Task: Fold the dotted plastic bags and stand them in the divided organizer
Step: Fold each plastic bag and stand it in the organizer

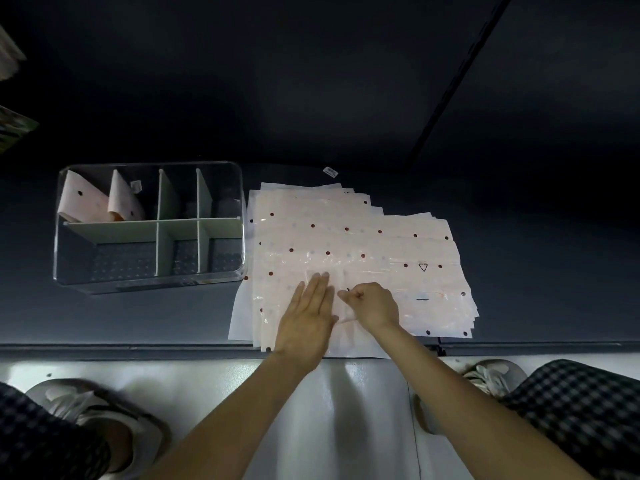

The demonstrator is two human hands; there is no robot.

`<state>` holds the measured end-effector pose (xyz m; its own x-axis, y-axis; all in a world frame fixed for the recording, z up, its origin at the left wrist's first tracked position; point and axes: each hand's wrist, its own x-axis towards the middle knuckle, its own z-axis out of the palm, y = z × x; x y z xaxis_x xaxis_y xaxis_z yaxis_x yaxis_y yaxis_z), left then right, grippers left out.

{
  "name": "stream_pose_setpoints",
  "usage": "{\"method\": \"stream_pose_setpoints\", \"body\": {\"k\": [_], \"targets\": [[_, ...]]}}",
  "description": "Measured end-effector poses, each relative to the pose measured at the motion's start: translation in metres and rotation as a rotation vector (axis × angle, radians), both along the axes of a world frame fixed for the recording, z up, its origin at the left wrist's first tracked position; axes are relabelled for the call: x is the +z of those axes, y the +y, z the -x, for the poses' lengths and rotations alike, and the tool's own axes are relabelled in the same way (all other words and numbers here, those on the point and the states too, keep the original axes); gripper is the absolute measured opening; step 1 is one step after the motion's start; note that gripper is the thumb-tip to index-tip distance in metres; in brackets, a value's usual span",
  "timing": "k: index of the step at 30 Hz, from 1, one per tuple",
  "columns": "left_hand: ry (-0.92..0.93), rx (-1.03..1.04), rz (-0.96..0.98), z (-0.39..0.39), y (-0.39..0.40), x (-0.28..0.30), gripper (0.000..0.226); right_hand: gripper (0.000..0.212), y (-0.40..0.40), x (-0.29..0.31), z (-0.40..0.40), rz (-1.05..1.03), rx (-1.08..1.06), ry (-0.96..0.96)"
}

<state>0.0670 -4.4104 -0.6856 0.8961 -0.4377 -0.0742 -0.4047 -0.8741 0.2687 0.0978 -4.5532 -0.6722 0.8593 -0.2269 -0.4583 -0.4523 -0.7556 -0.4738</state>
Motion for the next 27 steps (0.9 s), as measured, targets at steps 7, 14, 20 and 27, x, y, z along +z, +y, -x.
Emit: {"method": "stream_pose_setpoints", "body": {"k": [7, 14, 20, 27], "targets": [[0.096, 0.0, -0.165, -0.014, 0.024, -0.019, 0.075, 0.057, 0.003, 0.004, -0.004, 0.034, -0.014, 0.018], [0.086, -0.024, -0.204, -0.014, 0.026, -0.02, 0.081, 0.034, 0.004, 0.003, 0.004, 0.1, -0.057, -0.025], [0.105, -0.034, -0.205, -0.015, 0.026, -0.018, 0.08, 0.015, -0.006, 0.0, 0.028, 0.157, 0.456, -0.734], [0.142, -0.063, -0.175, -0.017, 0.03, -0.015, 0.079, 0.037, -0.03, 0.002, 0.027, 0.269, 0.978, -0.846]]}}
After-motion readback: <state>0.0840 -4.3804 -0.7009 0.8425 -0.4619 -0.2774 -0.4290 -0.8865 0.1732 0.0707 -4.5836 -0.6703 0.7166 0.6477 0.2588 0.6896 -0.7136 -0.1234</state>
